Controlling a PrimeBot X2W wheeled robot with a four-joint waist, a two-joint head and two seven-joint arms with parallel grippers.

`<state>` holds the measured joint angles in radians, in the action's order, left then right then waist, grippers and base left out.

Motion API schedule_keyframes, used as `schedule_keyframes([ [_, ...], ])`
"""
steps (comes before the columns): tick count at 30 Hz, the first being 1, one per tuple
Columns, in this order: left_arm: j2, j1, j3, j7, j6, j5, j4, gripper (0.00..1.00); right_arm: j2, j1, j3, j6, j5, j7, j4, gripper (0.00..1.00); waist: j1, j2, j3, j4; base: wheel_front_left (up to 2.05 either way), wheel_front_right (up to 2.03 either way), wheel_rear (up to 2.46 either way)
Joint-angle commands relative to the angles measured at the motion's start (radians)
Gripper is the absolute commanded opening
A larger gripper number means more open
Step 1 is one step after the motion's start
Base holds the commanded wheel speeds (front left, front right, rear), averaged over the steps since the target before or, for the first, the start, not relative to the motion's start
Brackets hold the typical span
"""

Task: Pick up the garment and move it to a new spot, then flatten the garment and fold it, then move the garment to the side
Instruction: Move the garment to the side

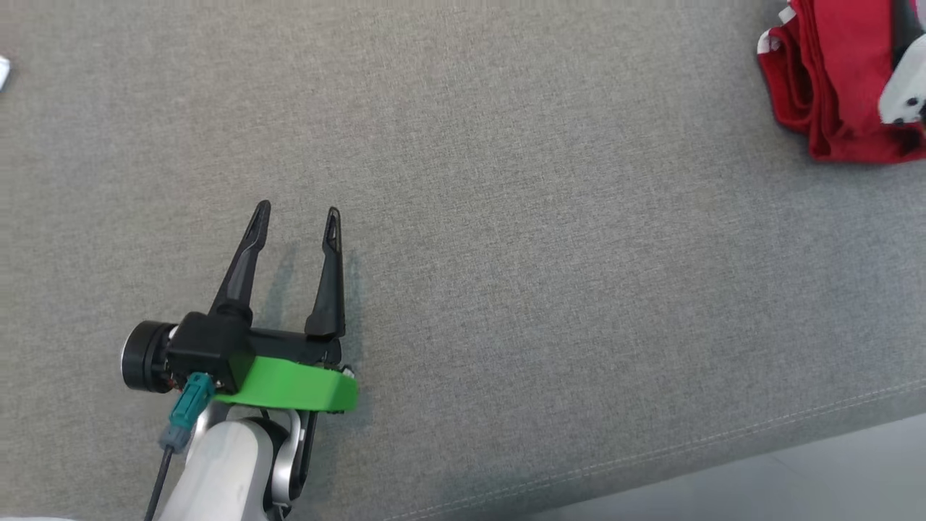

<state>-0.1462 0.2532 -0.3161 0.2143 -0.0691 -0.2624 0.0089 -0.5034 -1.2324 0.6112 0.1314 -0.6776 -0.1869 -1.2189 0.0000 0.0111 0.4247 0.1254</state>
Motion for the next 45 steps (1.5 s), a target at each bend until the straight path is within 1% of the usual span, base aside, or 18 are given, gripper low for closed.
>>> schedule_keyframes([
  [1, 0.000, -0.018, 0.009, 0.010, -0.010, -0.011, 0.010, 1.00, -0.001, 0.030, 0.019, -0.001, -0.003, -0.017, 0.037, 1.00, 0.0000, -0.0111, -0.064, -0.015, 0.00, 0.00, 0.00],
  [5, 0.001, -0.038, 0.031, 0.026, -0.020, -0.025, 0.040, 1.00, -0.002, 0.094, 0.049, -0.001, -0.021, -0.052, 0.133, 1.00, 0.0000, -0.0111, -0.129, -0.028, 0.00, 0.00, 0.00],
  [9, 0.007, -0.065, 0.062, 0.043, -0.031, -0.035, 0.071, 1.00, 0.005, 0.177, 0.038, -0.001, -0.037, -0.075, 0.231, 1.00, 0.0000, -0.0111, -0.197, -0.044, 0.00, 0.00, 0.00],
  [12, 0.010, -0.087, 0.091, 0.048, -0.040, -0.047, 0.091, 1.00, 0.021, 0.243, -0.002, -0.001, -0.009, -0.078, 0.315, 1.00, 0.0000, -0.0111, -0.238, -0.050, 0.00, 0.00, 0.00],
  [14, 0.014, -0.103, 0.106, 0.051, -0.043, -0.054, 0.103, 1.00, 0.040, 0.306, -0.059, -0.001, 0.019, -0.078, 0.382, 1.00, 0.0000, -0.0111, -0.263, -0.056, 0.00, 0.00, 0.00],
  [18, 0.025, -0.135, 0.130, 0.051, -0.043, -0.062, 0.127, 1.00, 0.093, 0.458, -0.200, -0.001, 0.110, -0.078, 0.512, 1.00, 0.0000, -0.0111, -0.315, -0.072, 0.00, 0.00, 0.00],
  [22, 0.036, -0.175, 0.152, 0.051, -0.038, -0.060, 0.145, 1.00, 0.178, 0.625, -0.331, -0.001, 0.216, -0.079, 0.627, 1.00, 0.0000, -0.0111, -0.356, -0.091, 0.00, 0.00, 0.00],
  [25, 0.043, -0.207, 0.169, 0.051, -0.036, -0.067, 0.158, 1.00, 0.246, 0.735, -0.407, -0.002, 0.294, -0.079, 0.707, 1.00, 0.0000, -0.0111, -0.379, -0.104, 0.00, 0.00, 0.00],
  [29, 0.048, -0.249, 0.186, 0.050, -0.029, -0.071, 0.183, 1.00, 0.346, 0.870, -0.478, -0.001, 0.385, -0.079, 0.791, 1.00, 0.0000, -0.0111, -0.409, -0.115, 0.00, 0.00, 0.00],
  [31, 0.050, -0.270, 0.192, 0.050, -0.025, -0.072, 0.192, 1.00, 0.384, 0.924, -0.510, -0.001, 0.430, -0.079, 0.827, 1.00, 0.0000, -0.0111, -0.424, -0.120, 0.00, 0.00, 0.00],
  [33, 0.051, -0.286, 0.197, 0.050, -0.020, -0.073, 0.198, 1.00, 0.416, 0.973, -0.528, -0.001, 0.452, -0.079, 0.859, 1.00, 0.0000, -0.0111, -0.433, -0.124, 0.00, 0.00, 0.00],
  [37, 0.054, -0.309, 0.202, 0.050, -0.014, -0.073, 0.202, 1.00, 0.442, 1.032, -0.546, -0.001, 0.476, -0.078, 0.903, 1.00, 0.0000, -0.0111, -0.445, -0.128, 0.00, 0.00, 0.00],
  [40, 0.057, -0.319, 0.205, 0.050, -0.011, -0.072, 0.207, 1.00, 0.450, 1.078, -0.557, -0.001, 0.481, -0.078, 0.936, 1.00, 0.0000, -0.0111, -0.453, -0.131, 0.00, 0.00, 0.00],
  [45, 0.058, -0.323, 0.195, 0.050, 0.004, -0.057, 0.217, 1.00, 0.452, 1.132, -0.529, -0.001, 0.435, -0.078, 0.973, 1.00, 0.0000, -0.0111, -0.466, -0.135, 0.00, 0.00, 0.00],
])
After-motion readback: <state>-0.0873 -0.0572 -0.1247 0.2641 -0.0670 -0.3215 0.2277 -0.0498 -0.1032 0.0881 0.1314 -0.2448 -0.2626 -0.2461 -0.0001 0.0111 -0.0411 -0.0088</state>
